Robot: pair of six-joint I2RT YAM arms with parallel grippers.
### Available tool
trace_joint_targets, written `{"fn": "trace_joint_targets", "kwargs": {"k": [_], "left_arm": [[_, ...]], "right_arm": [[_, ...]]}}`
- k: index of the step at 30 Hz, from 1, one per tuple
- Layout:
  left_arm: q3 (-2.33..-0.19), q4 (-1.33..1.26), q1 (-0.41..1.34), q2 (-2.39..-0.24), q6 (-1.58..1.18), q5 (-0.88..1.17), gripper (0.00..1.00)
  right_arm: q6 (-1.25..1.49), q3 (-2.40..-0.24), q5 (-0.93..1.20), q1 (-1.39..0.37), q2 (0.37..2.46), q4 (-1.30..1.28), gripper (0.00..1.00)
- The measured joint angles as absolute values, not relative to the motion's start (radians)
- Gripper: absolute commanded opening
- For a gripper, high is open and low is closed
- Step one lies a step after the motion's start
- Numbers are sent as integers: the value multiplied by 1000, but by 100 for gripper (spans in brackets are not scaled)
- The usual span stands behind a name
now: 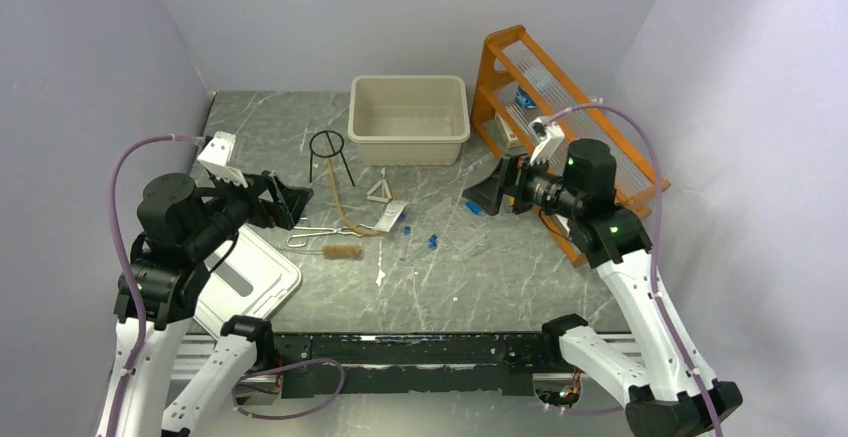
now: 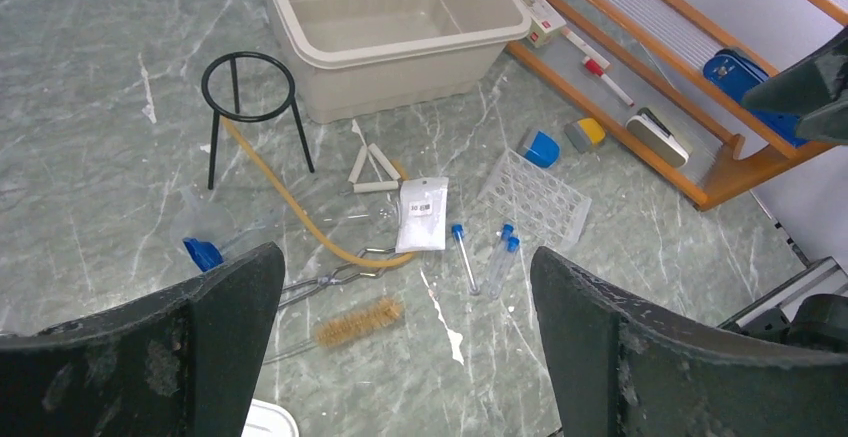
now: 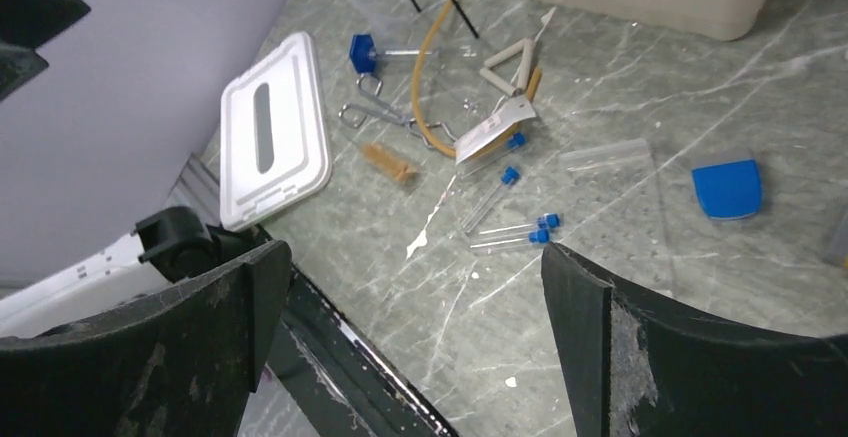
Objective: Organize the chemistry lab equipment
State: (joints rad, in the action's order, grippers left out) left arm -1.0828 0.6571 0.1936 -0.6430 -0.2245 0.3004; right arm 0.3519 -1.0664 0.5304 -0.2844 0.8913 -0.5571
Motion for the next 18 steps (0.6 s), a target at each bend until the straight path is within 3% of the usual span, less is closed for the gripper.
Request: {"fn": "trace_joint_targets", "kwargs": {"k": [13, 18], "left_arm": [[-973, 638, 195, -610, -263, 378, 97], [-923, 620, 196, -619, -287, 398, 91]], "right_arm": [[382, -998, 160, -761, 1078, -468, 99], [387, -943, -21, -827, 1152, -473, 84]]}}
